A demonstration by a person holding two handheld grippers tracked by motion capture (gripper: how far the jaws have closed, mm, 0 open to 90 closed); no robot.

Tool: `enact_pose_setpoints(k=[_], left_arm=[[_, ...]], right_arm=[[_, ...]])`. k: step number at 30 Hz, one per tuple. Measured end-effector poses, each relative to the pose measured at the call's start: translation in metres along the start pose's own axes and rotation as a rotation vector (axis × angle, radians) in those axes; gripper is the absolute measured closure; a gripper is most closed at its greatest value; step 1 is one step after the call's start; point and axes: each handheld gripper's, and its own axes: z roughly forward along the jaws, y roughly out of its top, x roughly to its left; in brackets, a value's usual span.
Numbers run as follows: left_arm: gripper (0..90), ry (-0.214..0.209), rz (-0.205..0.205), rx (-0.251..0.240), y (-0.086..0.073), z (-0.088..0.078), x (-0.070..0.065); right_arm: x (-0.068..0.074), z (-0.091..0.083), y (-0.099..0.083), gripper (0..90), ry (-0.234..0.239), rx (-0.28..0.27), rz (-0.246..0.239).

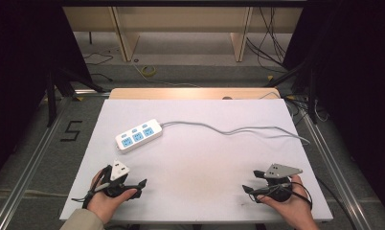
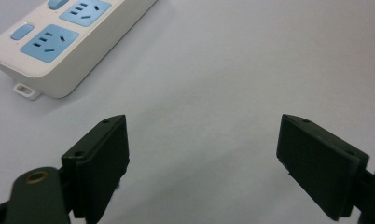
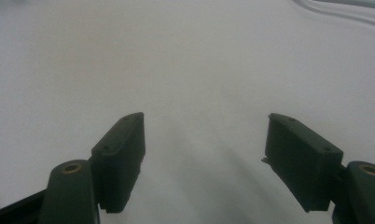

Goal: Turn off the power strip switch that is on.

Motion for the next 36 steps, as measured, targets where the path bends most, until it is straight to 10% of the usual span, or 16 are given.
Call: enact_pose_setpoints(k=[9, 20, 36], left_arm=[[24.6, 0.027, -0.011, -0.003, 0.001, -0.003, 0.002], [89.3, 0.088, -0.022, 0.025, 0.000, -0.012, 0.011], [89.6, 0.092, -0.034, 0.047, 0.010, -0.013, 0.018]], right_arm=[[0.001, 0.000, 0.001, 30.2, 0.004, 0.000, -0.008], [0.002, 0.000, 0.001, 30.5, -0.003, -0.003, -0.009], [0.002, 0.000, 0.001, 30.3, -0.007, -0.005, -0.011]])
